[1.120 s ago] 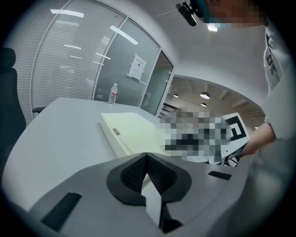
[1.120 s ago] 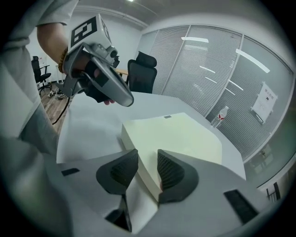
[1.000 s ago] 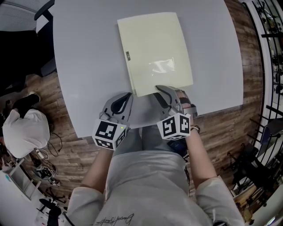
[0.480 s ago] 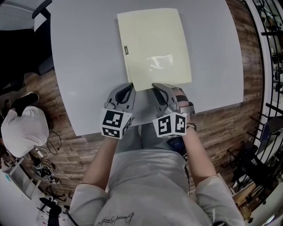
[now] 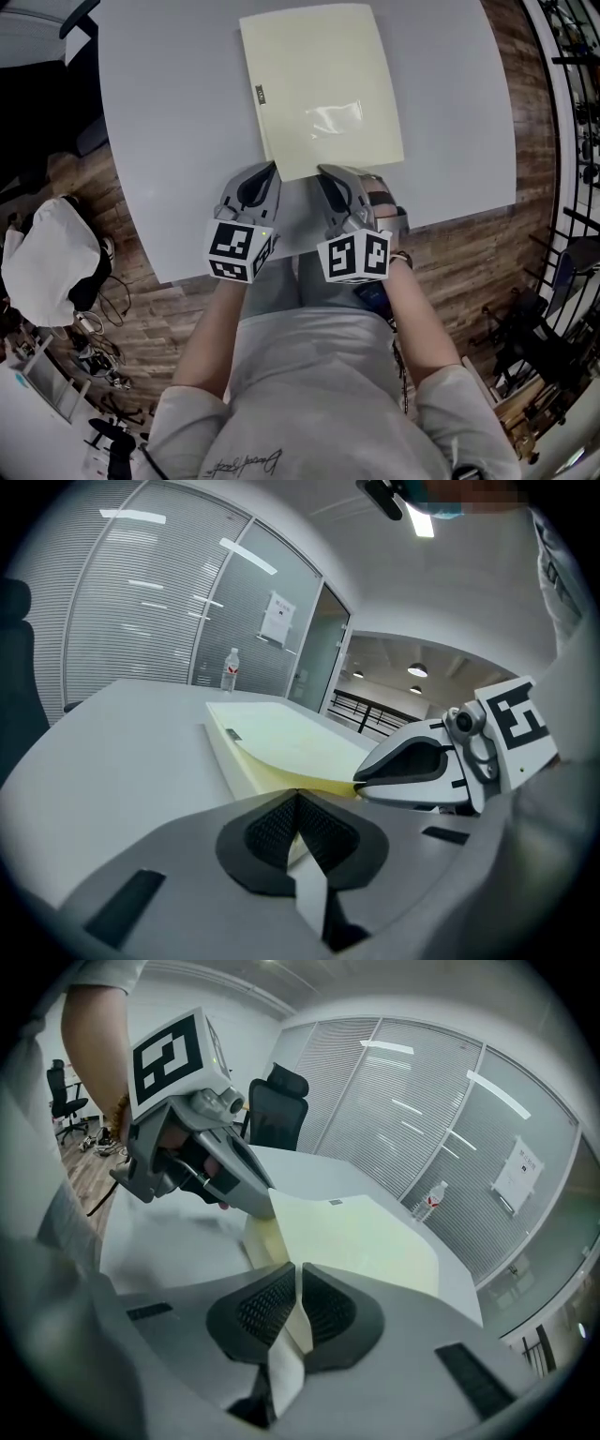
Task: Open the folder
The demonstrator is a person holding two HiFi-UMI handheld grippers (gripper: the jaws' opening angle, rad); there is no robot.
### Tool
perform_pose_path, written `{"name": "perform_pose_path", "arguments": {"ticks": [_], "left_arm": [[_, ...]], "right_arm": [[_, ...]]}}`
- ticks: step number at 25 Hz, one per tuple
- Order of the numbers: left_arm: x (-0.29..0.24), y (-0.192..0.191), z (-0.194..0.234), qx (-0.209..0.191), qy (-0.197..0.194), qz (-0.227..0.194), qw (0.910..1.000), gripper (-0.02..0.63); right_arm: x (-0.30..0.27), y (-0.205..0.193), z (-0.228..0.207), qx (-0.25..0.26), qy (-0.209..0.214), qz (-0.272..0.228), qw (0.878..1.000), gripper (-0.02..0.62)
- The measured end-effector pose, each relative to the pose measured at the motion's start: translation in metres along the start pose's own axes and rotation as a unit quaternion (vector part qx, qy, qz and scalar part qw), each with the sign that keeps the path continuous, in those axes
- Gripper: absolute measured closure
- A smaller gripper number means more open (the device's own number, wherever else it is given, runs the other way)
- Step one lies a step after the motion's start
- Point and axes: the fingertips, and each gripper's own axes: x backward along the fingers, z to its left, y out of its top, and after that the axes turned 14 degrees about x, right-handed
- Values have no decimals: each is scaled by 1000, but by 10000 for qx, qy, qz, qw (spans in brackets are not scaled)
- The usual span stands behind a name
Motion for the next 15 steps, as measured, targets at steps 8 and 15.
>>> {"name": "perform_pose_path", "arguments": {"ticks": [8,15], "left_arm": [[-5,4,4,-184,229,42,9996,598],[-6,6,5,-98,273,71,9996,598]], "right_arm": [[4,5,-13,-102,-223,-82,9997,563],[11,10,-24,-211,-366,-118,9990,567]]}}
